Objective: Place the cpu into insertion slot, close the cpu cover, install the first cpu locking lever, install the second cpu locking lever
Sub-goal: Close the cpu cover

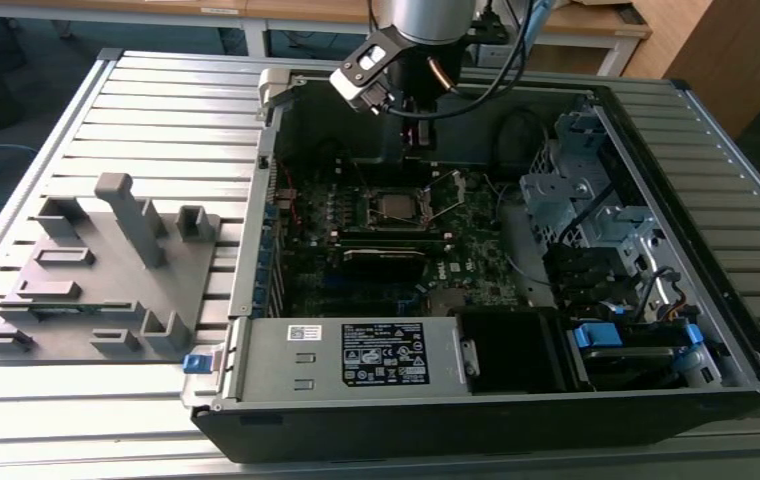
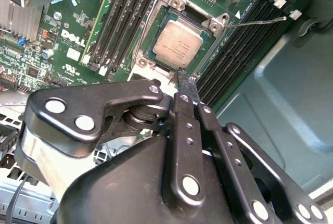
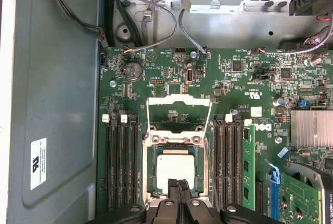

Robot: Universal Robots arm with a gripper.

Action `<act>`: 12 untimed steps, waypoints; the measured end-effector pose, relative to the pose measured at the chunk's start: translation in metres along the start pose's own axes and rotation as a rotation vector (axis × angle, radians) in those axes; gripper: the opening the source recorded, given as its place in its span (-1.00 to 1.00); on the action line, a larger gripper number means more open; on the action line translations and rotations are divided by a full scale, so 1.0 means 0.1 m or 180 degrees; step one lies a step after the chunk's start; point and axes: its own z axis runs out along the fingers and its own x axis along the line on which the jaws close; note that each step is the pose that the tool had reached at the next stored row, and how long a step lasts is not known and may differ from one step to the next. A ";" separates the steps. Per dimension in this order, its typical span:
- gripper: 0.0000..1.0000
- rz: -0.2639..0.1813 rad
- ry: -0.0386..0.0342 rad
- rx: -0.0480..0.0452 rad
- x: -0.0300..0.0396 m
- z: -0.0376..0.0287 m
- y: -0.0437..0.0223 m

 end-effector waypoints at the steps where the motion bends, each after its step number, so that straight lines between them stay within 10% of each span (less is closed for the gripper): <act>1: -0.80 0.0000 0.0000 0.0000 0.000 0.000 0.001; 12: -0.80 0.0000 0.0000 0.0000 0.002 0.006 0.047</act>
